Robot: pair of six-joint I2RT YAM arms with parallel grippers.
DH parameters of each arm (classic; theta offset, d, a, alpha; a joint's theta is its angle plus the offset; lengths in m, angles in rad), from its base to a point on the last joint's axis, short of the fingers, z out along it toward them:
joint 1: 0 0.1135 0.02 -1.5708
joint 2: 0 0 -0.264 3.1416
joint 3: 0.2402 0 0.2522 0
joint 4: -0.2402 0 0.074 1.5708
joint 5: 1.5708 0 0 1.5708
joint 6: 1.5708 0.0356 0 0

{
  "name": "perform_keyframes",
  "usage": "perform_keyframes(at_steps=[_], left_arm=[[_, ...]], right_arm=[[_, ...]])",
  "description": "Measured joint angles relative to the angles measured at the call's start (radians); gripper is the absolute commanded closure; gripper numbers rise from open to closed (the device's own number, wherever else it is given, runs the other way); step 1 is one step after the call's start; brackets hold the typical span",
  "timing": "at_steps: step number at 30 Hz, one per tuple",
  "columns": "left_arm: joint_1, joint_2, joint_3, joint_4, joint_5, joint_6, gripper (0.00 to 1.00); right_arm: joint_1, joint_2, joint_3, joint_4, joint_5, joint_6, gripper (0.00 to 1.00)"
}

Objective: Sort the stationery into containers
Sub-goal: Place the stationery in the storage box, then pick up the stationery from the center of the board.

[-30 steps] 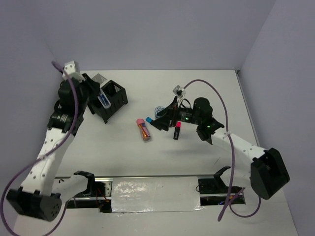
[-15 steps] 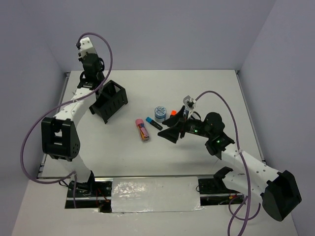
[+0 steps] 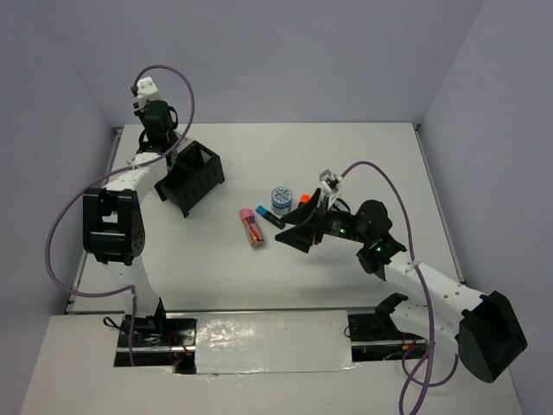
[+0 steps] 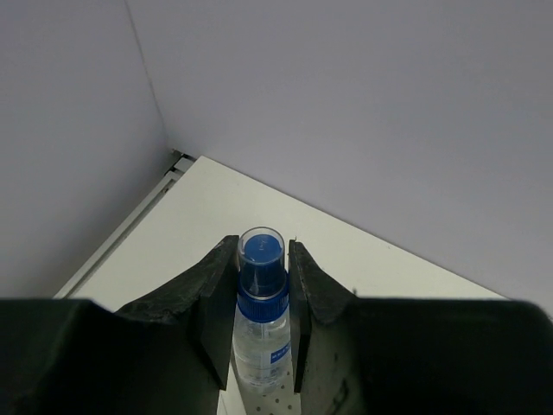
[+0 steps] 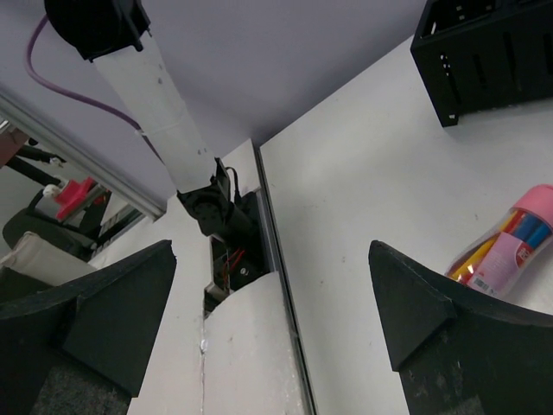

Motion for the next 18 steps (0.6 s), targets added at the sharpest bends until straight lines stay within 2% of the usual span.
perform_keyframes(at_steps=[2, 3, 8, 9, 11, 12, 15, 18], left_arm=[[0.009, 0.007, 0.0, 0.005, 0.006, -0.003, 0.88], [0.01, 0.01, 0.0, 0.005, 0.009, -0.005, 0.77], [0.01, 0.013, -0.059, 0.042, 0.019, -0.027, 0.41], [0.01, 0.013, -0.081, 0.048, 0.019, -0.035, 0.26], [0.009, 0.004, -0.132, 0.055, 0.022, -0.048, 0.14], [0.009, 0.0, -0.15, 0.051, 0.021, -0.053, 0.03], [0.009, -0.034, -0.188, 0.03, 0.018, -0.077, 0.01], [0.01, -0.103, -0.177, -0.036, 0.012, -0.104, 0.01]], right_arm=[[0.0, 0.0, 0.0, 0.014, -0.004, 0.003, 0.0], [0.0, 0.0, 0.0, 0.019, -0.005, 0.003, 0.0], [0.0, 0.0, 0.0, 0.021, -0.004, 0.002, 0.0], [0.0, 0.0, 0.0, 0.02, -0.004, 0.002, 0.0], [0.0, 0.0, 0.0, 0.02, 0.0, 0.0, 0.0], [0.002, 0.0, 0.0, 0.017, 0.007, -0.005, 0.0], [0.029, 0.021, 0.029, -0.062, 0.063, -0.053, 0.0], [0.103, 0.102, 0.139, -0.232, 0.213, -0.127, 0.0]])
